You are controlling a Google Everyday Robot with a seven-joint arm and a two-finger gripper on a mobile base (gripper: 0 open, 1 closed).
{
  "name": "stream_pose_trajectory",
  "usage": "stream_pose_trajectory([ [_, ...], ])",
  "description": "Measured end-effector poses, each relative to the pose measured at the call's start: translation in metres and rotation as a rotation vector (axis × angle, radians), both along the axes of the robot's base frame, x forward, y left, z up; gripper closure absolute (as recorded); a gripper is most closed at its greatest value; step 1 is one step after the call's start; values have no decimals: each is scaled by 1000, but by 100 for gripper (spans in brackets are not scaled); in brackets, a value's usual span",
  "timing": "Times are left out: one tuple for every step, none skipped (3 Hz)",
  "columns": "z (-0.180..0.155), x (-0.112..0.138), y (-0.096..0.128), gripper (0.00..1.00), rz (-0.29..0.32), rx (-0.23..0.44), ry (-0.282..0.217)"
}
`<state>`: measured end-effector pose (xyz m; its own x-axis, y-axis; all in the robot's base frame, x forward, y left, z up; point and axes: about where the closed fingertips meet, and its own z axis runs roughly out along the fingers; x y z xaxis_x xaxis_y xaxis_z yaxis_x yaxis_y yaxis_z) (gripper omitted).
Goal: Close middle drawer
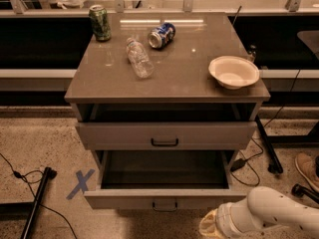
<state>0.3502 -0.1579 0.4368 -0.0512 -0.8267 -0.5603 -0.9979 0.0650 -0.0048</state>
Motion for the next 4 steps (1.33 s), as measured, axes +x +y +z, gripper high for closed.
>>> stream_pose_trajectory([
  [-18,8,11,100,-16,24,-29],
  [-35,22,22,100,-36,42,-65],
  [-40,35,28,100,-40,47,-88],
  [-50,60,30,100,-45,59,-92],
])
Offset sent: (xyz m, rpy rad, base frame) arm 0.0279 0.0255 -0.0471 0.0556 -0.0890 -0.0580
